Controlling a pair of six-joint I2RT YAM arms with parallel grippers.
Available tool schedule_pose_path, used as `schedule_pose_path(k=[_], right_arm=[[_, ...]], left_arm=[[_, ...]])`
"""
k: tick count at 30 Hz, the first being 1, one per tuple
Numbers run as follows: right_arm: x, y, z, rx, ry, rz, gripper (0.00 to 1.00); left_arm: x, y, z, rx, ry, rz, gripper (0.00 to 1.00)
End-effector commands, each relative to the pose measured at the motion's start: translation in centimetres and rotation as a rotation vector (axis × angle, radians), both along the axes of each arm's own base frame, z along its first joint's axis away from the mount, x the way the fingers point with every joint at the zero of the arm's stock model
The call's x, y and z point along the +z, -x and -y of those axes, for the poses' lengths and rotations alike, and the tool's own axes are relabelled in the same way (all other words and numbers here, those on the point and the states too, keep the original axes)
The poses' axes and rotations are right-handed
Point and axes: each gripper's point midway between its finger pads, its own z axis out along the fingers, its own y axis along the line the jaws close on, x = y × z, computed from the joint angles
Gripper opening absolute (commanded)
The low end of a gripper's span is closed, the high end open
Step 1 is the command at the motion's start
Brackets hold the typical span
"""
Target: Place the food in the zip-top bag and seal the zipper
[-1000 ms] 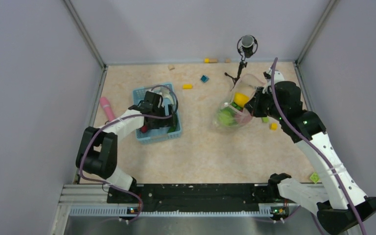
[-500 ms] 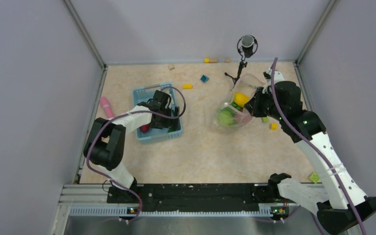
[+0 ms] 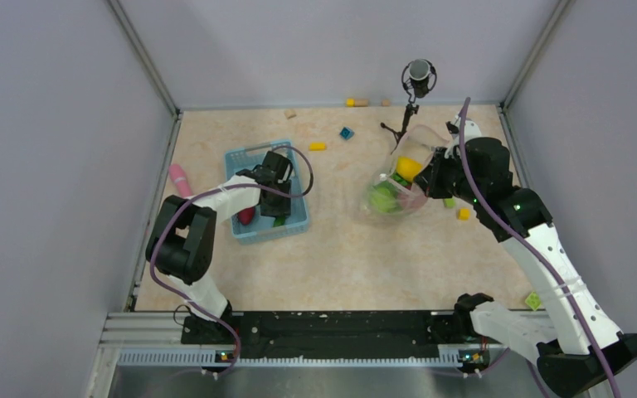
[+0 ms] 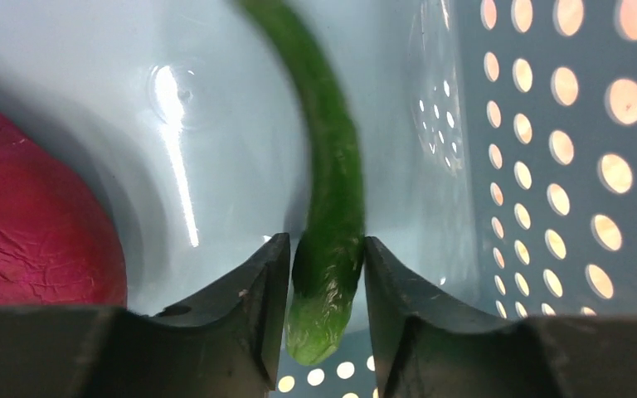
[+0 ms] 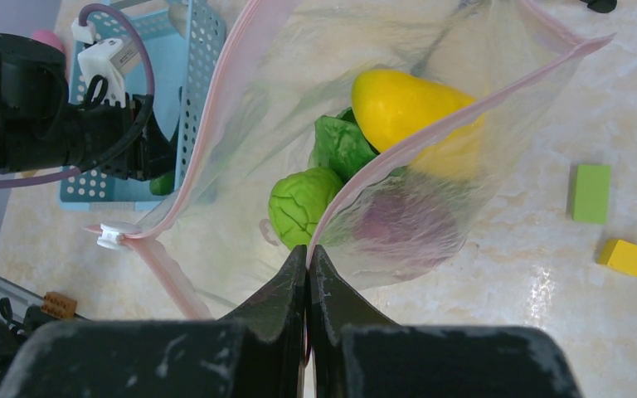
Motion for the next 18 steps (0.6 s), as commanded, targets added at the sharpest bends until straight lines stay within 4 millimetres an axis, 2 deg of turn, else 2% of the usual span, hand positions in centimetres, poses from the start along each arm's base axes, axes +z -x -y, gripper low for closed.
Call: schedule_pose_path(k=[1,6,11,15,18], right_arm=[[1.0,-0.1,0.5,-0.006,0.003,0.052,0.0],[1.2,0.1,0.6,-0.006,0.0,0.061,0.0],[1.5,0.3,0.9,-0.02,0.001,0.075,0.0],[1.2,0.3,1.0,-0.021,0.006,0.072,0.0],[1.2,0.4,0.9,-0.017,0.005,0.071,0.0]], left_arm=[[0.6,-1.1,0.2,0.016,-0.005,0.026,0.39],[0.3,-0.9,0.9,-0.002,0.027,0.013,0.25],[0.8,-0.8,1.3,-0.007,0.064,0.039,0.0],[2.6,-1.0,1.1,0.0,0.072,0.094,0.0],[4.9,-1.1,0.9,0.012,0.093,0.169,0.0]])
